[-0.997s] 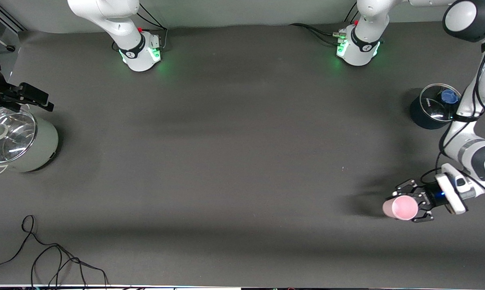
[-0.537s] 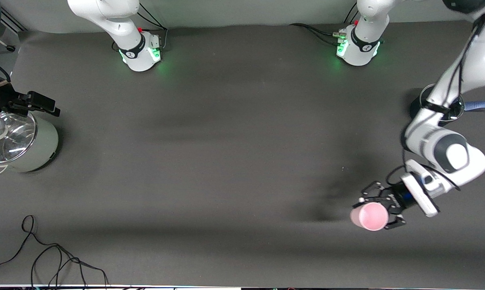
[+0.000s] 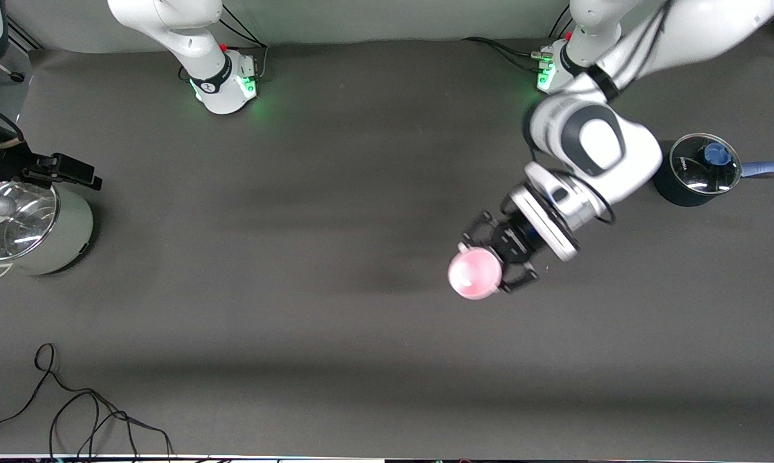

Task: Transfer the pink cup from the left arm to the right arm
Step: 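Lift the pink cup with the left gripper toward the table middle, then hold the cup with the left gripper while the right gripper reaches its rim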

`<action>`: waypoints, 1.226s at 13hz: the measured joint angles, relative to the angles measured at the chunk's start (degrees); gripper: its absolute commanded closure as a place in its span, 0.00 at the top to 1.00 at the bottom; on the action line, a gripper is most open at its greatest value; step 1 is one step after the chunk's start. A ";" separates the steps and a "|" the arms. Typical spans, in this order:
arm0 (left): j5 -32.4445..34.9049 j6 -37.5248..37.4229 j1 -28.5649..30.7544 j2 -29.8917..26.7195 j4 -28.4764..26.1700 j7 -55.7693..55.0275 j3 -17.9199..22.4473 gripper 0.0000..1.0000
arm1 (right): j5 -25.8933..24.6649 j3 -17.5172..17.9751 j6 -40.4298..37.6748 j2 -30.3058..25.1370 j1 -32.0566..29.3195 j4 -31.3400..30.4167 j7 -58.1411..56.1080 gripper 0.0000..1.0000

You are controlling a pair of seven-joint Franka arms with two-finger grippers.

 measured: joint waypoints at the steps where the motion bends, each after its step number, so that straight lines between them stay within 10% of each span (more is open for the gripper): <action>1: -0.67 2.87 -0.56 -0.02 -0.31 0.00 -2.30 0.18 | 2.61 0.18 0.01 0.00 0.31 0.08 6.89 1.00; 11: -1.28 11.33 -12.33 -2.07 1.53 -0.20 -4.19 0.15 | 17.81 0.59 1.58 9.06 8.53 12.64 70.51 1.00; 16: -1.33 13.70 -16.02 -2.07 4.34 -0.66 -3.46 0.15 | 18.29 0.81 2.08 9.95 19.71 15.78 78.48 1.00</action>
